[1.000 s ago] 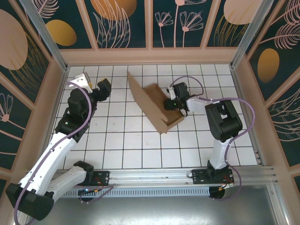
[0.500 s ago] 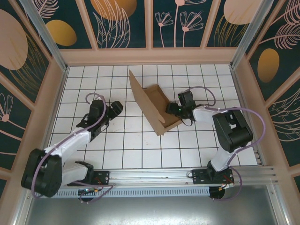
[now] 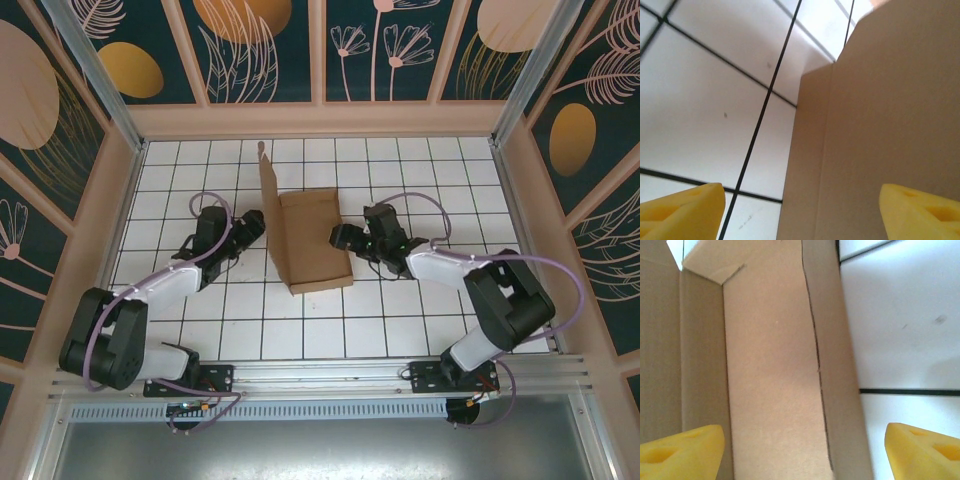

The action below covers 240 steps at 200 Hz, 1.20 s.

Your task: Fold the paper box

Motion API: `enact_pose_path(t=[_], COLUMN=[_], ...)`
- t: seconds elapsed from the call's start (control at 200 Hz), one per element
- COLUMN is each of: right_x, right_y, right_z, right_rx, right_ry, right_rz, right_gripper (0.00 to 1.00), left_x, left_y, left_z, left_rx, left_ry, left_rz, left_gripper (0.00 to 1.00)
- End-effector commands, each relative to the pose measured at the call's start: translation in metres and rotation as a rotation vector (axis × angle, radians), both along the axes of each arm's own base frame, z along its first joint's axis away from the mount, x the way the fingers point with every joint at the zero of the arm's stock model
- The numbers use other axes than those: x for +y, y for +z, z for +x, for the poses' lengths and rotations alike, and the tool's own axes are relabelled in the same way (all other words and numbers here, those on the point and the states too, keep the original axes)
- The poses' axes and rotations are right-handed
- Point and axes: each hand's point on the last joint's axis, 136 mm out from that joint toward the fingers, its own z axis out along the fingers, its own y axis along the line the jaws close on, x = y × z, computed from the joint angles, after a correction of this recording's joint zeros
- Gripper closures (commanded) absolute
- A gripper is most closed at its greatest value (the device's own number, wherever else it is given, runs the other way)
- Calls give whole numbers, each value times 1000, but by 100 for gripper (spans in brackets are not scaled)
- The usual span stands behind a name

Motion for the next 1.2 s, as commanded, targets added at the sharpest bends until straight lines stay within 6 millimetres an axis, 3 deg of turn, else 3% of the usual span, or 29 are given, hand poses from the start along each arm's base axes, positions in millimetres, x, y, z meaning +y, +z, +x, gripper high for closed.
enact_pose_path(t=[0.0,0.135,0.305,0.495,0.51,0.575,0.771,0.986,1.196], right_x=[-17,-22,9,39,32,36,47,85,107], right_y=[32,56,66,84,86,90,62,29,2], right_z=[20,46,81,105,112,114,138,143,157], right_rx=[-196,-338,-485,-789,-805,-917,-934,-858,-775], right_ry=[45,91,326,560,562,678,926,1088,1087], right_rz=[-188,-354,-489,-563,-572,-553,-530,-469,-481], right_gripper=[16,18,16,11,11,11,12,11,14], left_x=[18,20,22,23,22,19,12,12,11], left_y=[25,49,73,82,82,81,71,73,81], left_z=[5,2,2,-1,-1,-2,-3,0,2], left_rx=[-46,-85,-130,-153,-153,-157,-149,-166,-186], left_ry=[42,23,-19,-30,-33,-52,-88,-87,-90], left_rz=[34,61,144,136,129,91,-15,-21,-28], left_gripper=[19,18,18,17,17,17,17,18,18])
